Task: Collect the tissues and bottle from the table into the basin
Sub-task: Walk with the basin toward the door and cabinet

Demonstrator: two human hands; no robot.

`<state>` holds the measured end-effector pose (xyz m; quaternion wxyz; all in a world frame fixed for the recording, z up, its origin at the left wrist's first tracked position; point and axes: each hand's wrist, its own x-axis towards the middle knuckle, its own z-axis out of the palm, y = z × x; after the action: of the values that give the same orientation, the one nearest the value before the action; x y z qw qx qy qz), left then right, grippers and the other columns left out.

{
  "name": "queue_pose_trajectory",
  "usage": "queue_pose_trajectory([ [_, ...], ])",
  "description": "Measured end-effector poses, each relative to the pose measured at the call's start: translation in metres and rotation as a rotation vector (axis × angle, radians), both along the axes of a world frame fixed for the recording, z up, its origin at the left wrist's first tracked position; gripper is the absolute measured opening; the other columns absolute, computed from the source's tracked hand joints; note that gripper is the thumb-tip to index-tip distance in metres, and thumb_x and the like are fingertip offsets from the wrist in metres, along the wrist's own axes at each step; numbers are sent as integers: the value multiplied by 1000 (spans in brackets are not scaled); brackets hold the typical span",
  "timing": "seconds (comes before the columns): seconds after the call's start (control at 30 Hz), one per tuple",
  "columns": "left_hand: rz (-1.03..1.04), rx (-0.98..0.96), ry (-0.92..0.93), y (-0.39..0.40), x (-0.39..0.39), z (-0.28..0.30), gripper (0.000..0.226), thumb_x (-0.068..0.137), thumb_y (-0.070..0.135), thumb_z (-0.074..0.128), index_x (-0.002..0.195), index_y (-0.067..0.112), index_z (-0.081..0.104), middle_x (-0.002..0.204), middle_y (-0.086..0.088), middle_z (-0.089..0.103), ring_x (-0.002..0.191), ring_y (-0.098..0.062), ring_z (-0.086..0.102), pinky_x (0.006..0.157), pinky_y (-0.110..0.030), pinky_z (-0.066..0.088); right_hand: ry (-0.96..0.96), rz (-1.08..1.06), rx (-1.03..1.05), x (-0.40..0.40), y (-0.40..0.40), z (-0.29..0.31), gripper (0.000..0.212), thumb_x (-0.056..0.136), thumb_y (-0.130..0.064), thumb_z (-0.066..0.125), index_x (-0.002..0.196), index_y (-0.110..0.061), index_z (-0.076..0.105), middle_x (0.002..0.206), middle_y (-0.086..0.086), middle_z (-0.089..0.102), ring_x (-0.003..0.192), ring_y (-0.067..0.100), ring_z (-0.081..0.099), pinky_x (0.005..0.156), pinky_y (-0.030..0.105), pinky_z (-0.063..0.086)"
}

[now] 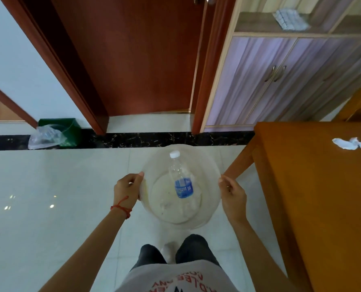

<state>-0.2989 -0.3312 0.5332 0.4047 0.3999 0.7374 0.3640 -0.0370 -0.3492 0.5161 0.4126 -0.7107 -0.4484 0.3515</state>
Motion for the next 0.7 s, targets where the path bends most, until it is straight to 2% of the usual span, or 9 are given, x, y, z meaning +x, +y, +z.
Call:
queue_pose_trajectory([
  [0.1,-14,-12,7,53,5,-3,29,87,31,53,67,13,62,64,-6,61,54,-27,56,59,-30,50,3,-31,-15,4,47,0,28,90,-24,54,111,-6,63,100,14,68,93,25,62,80,29,51],
  [0.23,-42,-6,19,124,19,-10,31,87,31,52,66,10,62,60,-8,59,54,-28,55,58,-29,48,4,-65,-25,14,113,-2,26,91,-20,53,111,-6,62,99,7,64,91,18,59,74,16,46],
  [0.33,-68,-9,1,176,32,-11,30,88,31,52,74,7,64,61,-10,60,56,-29,56,56,-27,47,26,-77,-19,26,159,-1,25,92,-16,52,112,-5,61,99,7,63,89,19,59,73,13,46],
  [0.43,-93,-12,10,226,45,-10,28,87,34,52,78,12,66,64,-10,64,58,-29,60,54,-26,45,21,-127,-47,41,202,1,24,92,-18,51,111,-7,61,99,4,63,90,16,58,72,11,42],
  [0.6,-173,15,26,306,71,0,26,88,29,51,75,11,63,57,-10,59,52,-23,56,45,-16,44,-11,-221,-49,61,264,10,23,92,-19,52,108,-6,63,96,6,64,84,14,56,80,26,43],
  [0.7,-229,21,24,347,85,2,32,88,31,50,70,8,63,57,-11,59,55,-20,54,55,-21,44,74,-251,-65,72,292,13,25,91,-22,51,109,-9,62,93,3,61,80,12,56,80,31,47],
])
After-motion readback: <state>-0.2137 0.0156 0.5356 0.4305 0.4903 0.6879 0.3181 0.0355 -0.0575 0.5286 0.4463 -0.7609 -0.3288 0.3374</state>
